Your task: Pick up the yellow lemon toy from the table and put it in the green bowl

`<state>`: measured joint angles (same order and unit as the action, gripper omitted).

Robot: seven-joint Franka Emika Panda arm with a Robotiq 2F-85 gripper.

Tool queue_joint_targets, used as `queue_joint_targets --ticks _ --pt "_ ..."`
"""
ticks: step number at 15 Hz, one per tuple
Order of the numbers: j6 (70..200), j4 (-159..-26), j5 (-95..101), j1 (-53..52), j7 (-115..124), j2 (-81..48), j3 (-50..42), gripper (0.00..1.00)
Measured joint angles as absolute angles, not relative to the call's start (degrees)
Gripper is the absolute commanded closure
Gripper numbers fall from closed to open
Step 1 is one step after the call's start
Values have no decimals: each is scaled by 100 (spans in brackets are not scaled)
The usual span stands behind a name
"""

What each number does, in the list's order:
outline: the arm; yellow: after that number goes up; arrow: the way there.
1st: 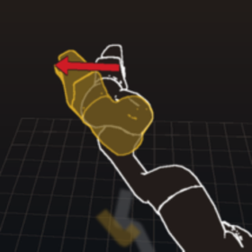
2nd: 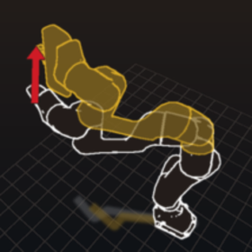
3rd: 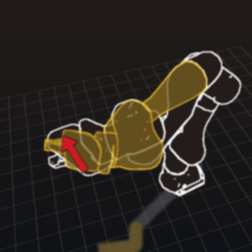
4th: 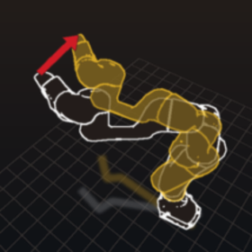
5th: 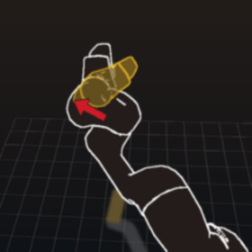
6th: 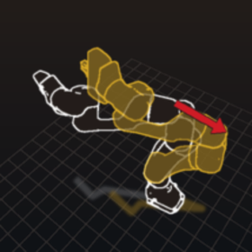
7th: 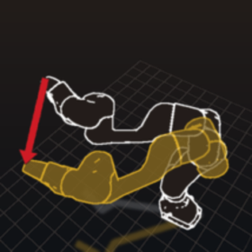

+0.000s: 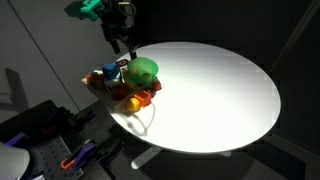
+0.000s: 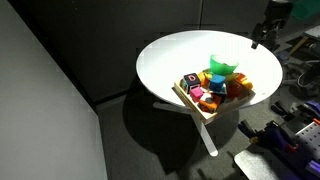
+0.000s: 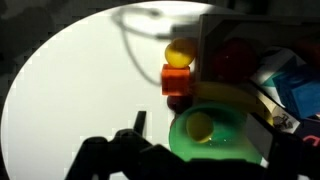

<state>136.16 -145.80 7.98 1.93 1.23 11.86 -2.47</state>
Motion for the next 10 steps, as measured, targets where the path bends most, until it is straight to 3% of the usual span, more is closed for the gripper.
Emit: queue_joint_targets --ticks 10 --pt "13572 -14376 1018 422 -239 373 -441 0"
